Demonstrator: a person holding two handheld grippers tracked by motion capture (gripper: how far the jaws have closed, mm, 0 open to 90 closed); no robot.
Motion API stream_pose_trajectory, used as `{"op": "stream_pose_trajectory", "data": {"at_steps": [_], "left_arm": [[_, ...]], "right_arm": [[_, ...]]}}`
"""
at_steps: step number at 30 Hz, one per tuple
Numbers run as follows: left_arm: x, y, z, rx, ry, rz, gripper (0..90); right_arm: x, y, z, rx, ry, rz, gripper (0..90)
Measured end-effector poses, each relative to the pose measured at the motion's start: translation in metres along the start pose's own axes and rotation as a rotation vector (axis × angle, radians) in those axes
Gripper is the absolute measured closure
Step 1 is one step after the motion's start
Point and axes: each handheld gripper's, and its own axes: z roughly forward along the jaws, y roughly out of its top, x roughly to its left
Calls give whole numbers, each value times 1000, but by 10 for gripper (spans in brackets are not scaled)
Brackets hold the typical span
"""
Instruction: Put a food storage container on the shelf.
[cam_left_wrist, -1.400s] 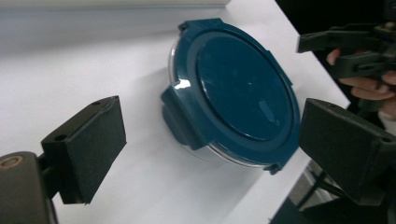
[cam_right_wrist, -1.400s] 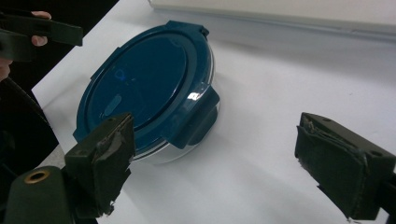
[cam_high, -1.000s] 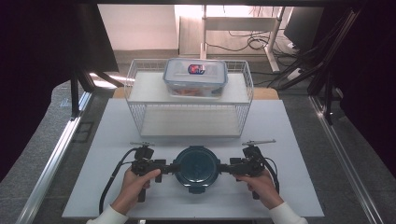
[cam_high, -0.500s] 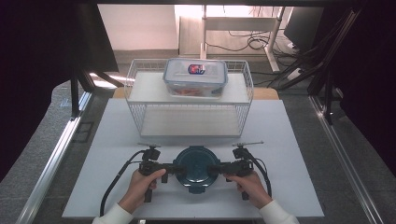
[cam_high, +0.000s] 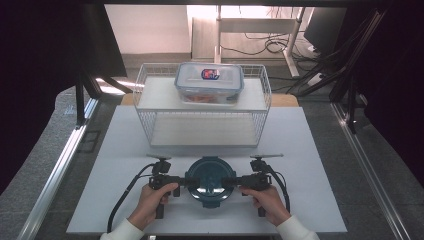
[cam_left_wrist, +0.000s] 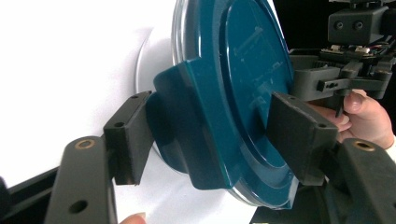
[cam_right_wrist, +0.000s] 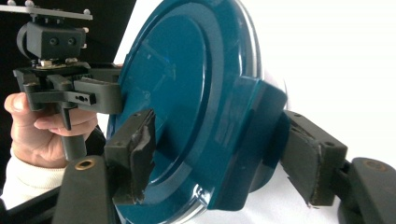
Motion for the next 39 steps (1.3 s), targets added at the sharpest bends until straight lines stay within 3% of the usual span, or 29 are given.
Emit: {"op": "stream_pose_trajectory", "data": {"at_steps": [7, 16, 24, 39], "left_arm": [[-13, -6, -5, -18, 31, 52, 380], [-25, -7, -11, -52, 46, 107, 423], [-37, -4, -20, -77, 53, 166, 427], [-60, 10, -36, -115, 51, 235, 434]], "right_arm": [[6, -5, -7, -31, -7, -2, 364], [20, -7, -18, -92, -48, -108, 397], [31, -4, -26, -121, -44, -169, 397], [53, 6, -43, -180, -43, -221, 398]]}}
